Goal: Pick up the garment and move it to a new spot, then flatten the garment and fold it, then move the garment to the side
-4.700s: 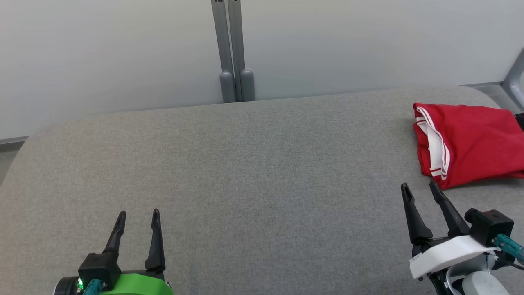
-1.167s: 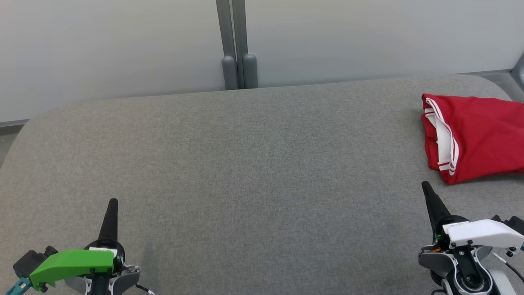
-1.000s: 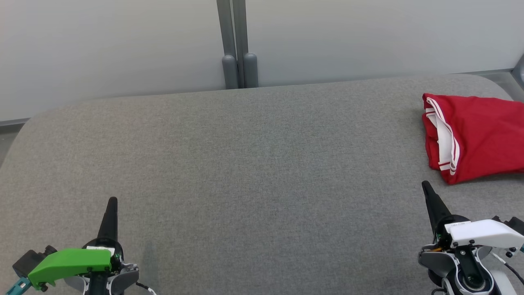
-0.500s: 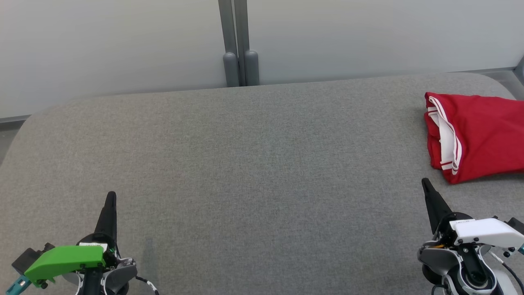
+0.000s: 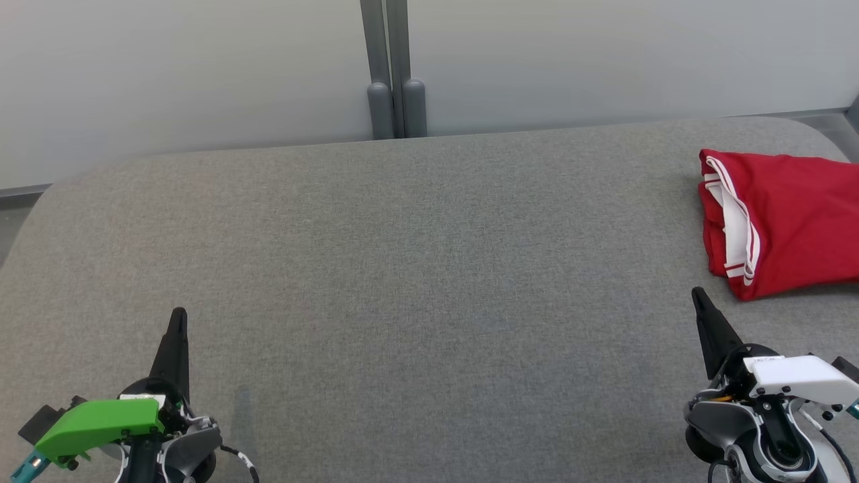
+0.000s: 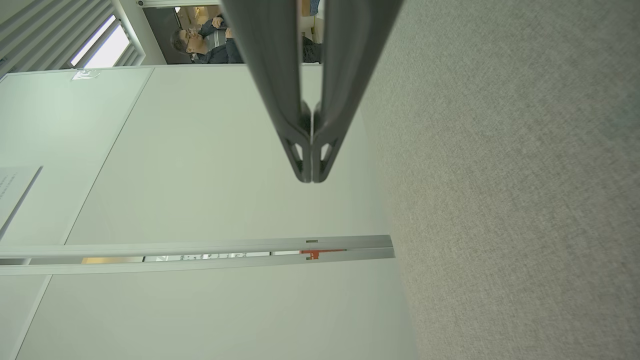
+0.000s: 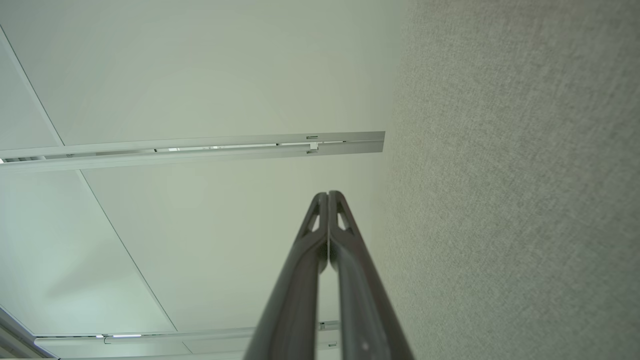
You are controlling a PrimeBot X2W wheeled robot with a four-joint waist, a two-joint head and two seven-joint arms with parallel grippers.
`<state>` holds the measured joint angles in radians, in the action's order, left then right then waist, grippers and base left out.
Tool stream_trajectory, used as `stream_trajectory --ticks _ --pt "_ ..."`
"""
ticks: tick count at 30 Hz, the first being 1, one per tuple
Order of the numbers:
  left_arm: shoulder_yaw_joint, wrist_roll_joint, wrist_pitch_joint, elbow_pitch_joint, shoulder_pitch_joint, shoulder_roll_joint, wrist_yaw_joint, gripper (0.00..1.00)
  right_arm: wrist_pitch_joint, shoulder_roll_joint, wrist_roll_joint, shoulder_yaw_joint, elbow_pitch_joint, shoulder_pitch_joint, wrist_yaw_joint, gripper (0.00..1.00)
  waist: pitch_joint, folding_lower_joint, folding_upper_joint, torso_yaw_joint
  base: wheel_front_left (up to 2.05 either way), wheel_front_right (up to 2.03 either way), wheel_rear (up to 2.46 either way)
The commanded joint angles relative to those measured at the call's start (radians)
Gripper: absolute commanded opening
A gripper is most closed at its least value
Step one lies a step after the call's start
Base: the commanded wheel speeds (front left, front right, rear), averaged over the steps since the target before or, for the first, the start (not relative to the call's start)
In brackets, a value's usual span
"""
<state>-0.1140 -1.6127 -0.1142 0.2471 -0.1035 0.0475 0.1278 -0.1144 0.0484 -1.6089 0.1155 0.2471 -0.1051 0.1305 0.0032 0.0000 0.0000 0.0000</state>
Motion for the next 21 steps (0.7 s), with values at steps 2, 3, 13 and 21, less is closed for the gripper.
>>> stream_trajectory --ticks 2,3,13,21 --pt "-0.003 0.0 -0.004 -0.003 -0.011 0.005 0.006 0.0 -0.004 0.001 -0.006 0.002 -0.004 -0.007 0.0 0.0 0.0 0.0 0.0 0.0 0.0 0.0 0.0" --pt "-0.003 0.0 -0.004 -0.003 -0.011 0.005 0.005 0.0 -0.004 0.001 -0.006 0.002 -0.004 -0.007 0.0 0.0 0.0 0.0 0.0 0.0 0.0 0.0 0.0" --pt "-0.002 0.0 -0.004 -0.003 -0.011 0.005 0.005 0.0 -0.004 0.001 -0.006 0.002 -0.004 -0.007 0.0 0.0 0.0 0.0 0.0 0.0 0.0 0.0 0.0" --pt "-0.002 0.0 -0.004 -0.003 -0.011 0.005 0.005 0.0 -0.004 0.001 -0.006 0.002 -0.004 -0.007 0.0 0.0 0.0 0.0 0.0 0.0 0.0 0.0 0.0"
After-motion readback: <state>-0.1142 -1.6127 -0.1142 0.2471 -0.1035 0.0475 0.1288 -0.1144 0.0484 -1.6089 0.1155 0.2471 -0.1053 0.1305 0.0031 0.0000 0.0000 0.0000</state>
